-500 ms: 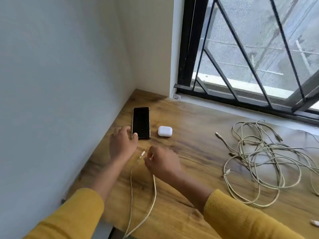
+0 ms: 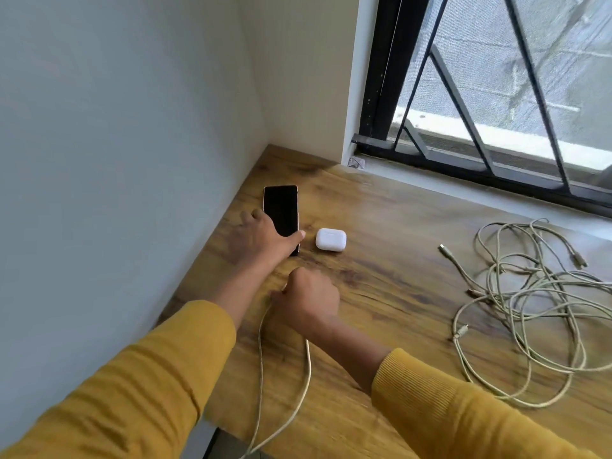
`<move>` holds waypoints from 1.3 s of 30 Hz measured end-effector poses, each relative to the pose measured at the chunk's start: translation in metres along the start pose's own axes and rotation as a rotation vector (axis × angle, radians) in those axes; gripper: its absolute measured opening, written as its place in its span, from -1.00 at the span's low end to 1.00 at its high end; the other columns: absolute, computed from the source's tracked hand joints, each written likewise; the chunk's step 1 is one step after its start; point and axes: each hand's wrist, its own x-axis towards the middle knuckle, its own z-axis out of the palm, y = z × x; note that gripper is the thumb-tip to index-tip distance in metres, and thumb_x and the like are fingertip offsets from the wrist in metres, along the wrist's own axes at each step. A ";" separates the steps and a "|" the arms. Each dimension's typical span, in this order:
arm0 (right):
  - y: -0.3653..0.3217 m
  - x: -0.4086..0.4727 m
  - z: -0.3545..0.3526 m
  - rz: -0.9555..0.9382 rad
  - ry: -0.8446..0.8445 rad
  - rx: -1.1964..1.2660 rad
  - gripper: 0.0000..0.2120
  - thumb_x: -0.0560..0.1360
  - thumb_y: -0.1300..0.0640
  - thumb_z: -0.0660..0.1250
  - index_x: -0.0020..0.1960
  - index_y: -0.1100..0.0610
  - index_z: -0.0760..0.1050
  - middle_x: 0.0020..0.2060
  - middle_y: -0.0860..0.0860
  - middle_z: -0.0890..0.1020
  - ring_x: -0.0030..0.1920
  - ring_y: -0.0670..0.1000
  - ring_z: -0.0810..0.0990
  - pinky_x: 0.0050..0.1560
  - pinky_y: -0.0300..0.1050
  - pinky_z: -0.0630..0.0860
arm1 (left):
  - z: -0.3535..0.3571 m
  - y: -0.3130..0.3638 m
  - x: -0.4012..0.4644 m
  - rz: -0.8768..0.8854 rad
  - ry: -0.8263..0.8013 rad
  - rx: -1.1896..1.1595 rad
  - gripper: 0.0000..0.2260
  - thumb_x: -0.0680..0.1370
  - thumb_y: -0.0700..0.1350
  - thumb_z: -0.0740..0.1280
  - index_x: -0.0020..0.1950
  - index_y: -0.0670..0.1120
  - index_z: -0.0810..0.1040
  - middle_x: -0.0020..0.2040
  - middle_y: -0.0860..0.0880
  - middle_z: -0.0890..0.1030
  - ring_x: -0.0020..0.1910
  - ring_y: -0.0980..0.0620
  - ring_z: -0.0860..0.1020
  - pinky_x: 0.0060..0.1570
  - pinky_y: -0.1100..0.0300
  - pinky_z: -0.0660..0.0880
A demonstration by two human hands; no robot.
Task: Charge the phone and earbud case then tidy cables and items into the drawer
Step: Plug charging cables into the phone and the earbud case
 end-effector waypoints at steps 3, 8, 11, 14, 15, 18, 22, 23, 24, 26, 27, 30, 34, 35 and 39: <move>-0.001 0.002 0.001 0.034 -0.018 0.064 -0.67 0.57 -0.04 0.38 -0.27 0.04 0.34 -0.32 -0.05 0.44 -0.24 0.09 0.47 -0.28 -0.07 0.34 | 0.000 0.005 0.003 -0.001 -0.006 0.028 -0.02 0.39 0.50 0.43 0.53 -0.17 0.31 0.42 -0.17 0.42 0.30 -0.22 0.55 0.07 -0.02 0.53; -0.001 0.001 0.004 0.057 -0.013 0.169 -0.73 0.54 0.01 0.38 -0.26 0.07 0.40 -0.28 -0.01 0.54 -0.23 0.11 0.54 -0.32 -0.09 0.38 | -0.001 0.010 0.010 -0.030 -0.030 0.002 0.05 0.35 0.47 0.49 0.55 -0.21 0.27 0.42 -0.19 0.43 0.32 -0.22 0.54 -0.01 0.02 0.48; 0.000 -0.002 0.003 0.039 0.000 0.224 -0.73 0.48 0.05 0.37 -0.33 0.12 0.43 -0.38 0.01 0.58 -0.32 0.09 0.57 -0.41 -0.08 0.44 | -0.004 0.014 0.009 -0.067 -0.034 -0.028 0.05 0.32 0.48 0.49 0.51 -0.22 0.30 0.38 -0.19 0.46 0.29 -0.20 0.55 -0.04 0.04 0.45; 0.002 -0.009 -0.001 0.016 0.010 0.322 -0.74 0.47 0.03 0.36 -0.31 0.15 0.58 -0.43 0.03 0.67 -0.40 0.03 0.68 -0.29 0.03 0.68 | -0.010 0.014 0.007 -0.110 -0.058 -0.098 -0.02 0.33 0.48 0.45 0.46 -0.21 0.38 0.31 -0.17 0.54 0.23 -0.17 0.58 -0.03 0.06 0.52; 0.002 -0.013 -0.003 -0.001 -0.003 0.394 -0.74 0.51 0.03 0.37 -0.30 0.13 0.62 -0.42 0.00 0.69 -0.43 -0.01 0.69 -0.26 0.05 0.70 | -0.014 0.013 0.006 -0.129 -0.097 -0.179 -0.08 0.33 0.47 0.44 0.42 -0.18 0.43 0.24 -0.14 0.59 0.16 -0.14 0.61 -0.07 0.08 0.57; -0.002 -0.029 -0.017 -0.066 -0.021 0.627 -0.79 0.59 0.08 0.41 -0.19 0.14 0.64 -0.35 0.01 0.73 -0.44 -0.05 0.71 -0.18 0.08 0.72 | -0.027 0.003 0.002 -0.227 -0.318 -0.649 -0.28 0.33 0.38 0.48 0.27 -0.10 0.57 0.02 -0.09 0.68 -0.06 -0.05 0.69 -0.36 0.16 0.60; -0.012 -0.051 -0.037 -0.091 0.004 0.849 -0.83 0.62 0.06 0.44 -0.09 0.13 0.61 -0.28 0.02 0.75 -0.40 0.01 0.73 -0.24 0.05 0.71 | -0.052 -0.017 -0.012 -0.361 -0.512 -1.127 -0.35 0.38 0.32 0.51 0.25 -0.13 0.57 0.05 -0.15 0.64 0.01 -0.10 0.62 -0.19 0.09 0.63; -0.013 -0.057 -0.041 -0.092 0.012 0.891 -0.84 0.62 0.05 0.45 -0.07 0.13 0.61 -0.29 0.03 0.75 -0.40 0.02 0.73 -0.25 0.02 0.71 | -0.059 -0.023 -0.016 -0.400 -0.536 -1.246 -0.35 0.37 0.32 0.52 0.23 -0.14 0.57 0.02 -0.16 0.62 -0.01 -0.11 0.60 -0.13 0.06 0.62; -0.014 -0.062 -0.045 -0.097 0.028 0.922 -0.84 0.62 0.05 0.46 -0.07 0.12 0.62 -0.29 0.03 0.75 -0.41 0.03 0.71 -0.28 -0.01 0.69 | -0.064 -0.029 -0.022 -0.430 -0.554 -1.358 -0.35 0.36 0.32 0.52 0.20 -0.15 0.57 -0.01 -0.17 0.59 -0.04 -0.11 0.57 -0.11 0.04 0.62; -0.014 -0.070 -0.051 -0.122 0.072 0.956 -0.85 0.61 0.04 0.47 -0.07 0.10 0.65 -0.31 0.03 0.75 -0.45 0.02 0.66 -0.35 -0.08 0.61 | -0.073 -0.042 -0.034 -0.460 -0.585 -1.498 -0.33 0.37 0.33 0.52 0.22 -0.16 0.55 -0.04 -0.17 0.56 -0.11 -0.09 0.56 -0.17 0.05 0.61; -0.014 -0.073 -0.053 -0.138 0.091 0.965 -0.85 0.61 0.04 0.47 -0.08 0.09 0.67 -0.32 0.04 0.74 -0.47 0.00 0.62 -0.37 -0.10 0.57 | -0.077 -0.047 -0.041 -0.465 -0.606 -1.532 -0.29 0.37 0.34 0.51 0.26 -0.18 0.54 -0.03 -0.18 0.57 -0.16 -0.08 0.59 -0.24 0.07 0.61; -0.014 -0.082 -0.058 -0.166 0.101 0.979 -0.84 0.61 0.02 0.47 -0.07 0.10 0.69 -0.31 0.04 0.74 -0.46 0.01 0.60 -0.39 -0.09 0.55 | -0.085 -0.059 -0.061 -0.461 -0.669 -1.621 -0.16 0.36 0.34 0.52 0.40 -0.24 0.49 -0.05 -0.20 0.60 -0.25 -0.08 0.65 -0.34 0.10 0.62; -0.014 -0.091 -0.066 -0.207 0.069 0.958 -0.83 0.60 0.03 0.48 -0.05 0.14 0.65 -0.27 0.02 0.76 -0.43 0.08 0.67 -0.38 -0.09 0.59 | -0.089 -0.068 -0.083 -0.450 -0.644 -1.620 -0.11 0.35 0.36 0.54 0.44 -0.25 0.48 -0.07 -0.19 0.57 -0.24 -0.07 0.63 -0.34 0.12 0.64; -0.015 -0.093 -0.068 -0.223 0.077 0.935 -0.84 0.60 0.04 0.48 -0.05 0.13 0.65 -0.28 0.02 0.76 -0.43 0.06 0.66 -0.40 -0.12 0.56 | -0.089 -0.069 -0.087 -0.444 -0.628 -1.601 -0.11 0.36 0.37 0.54 0.43 -0.25 0.49 -0.07 -0.19 0.57 -0.26 -0.06 0.63 -0.35 0.13 0.64; -0.015 -0.094 -0.066 -0.286 0.159 0.808 -0.88 0.58 0.03 0.49 -0.10 0.04 0.70 -0.32 -0.01 0.73 -0.32 0.02 0.70 -0.36 -0.06 0.58 | -0.086 -0.071 -0.104 -0.401 -0.537 -1.510 -0.15 0.39 0.39 0.51 0.39 -0.25 0.54 -0.09 -0.20 0.60 -0.33 -0.04 0.66 -0.36 0.12 0.62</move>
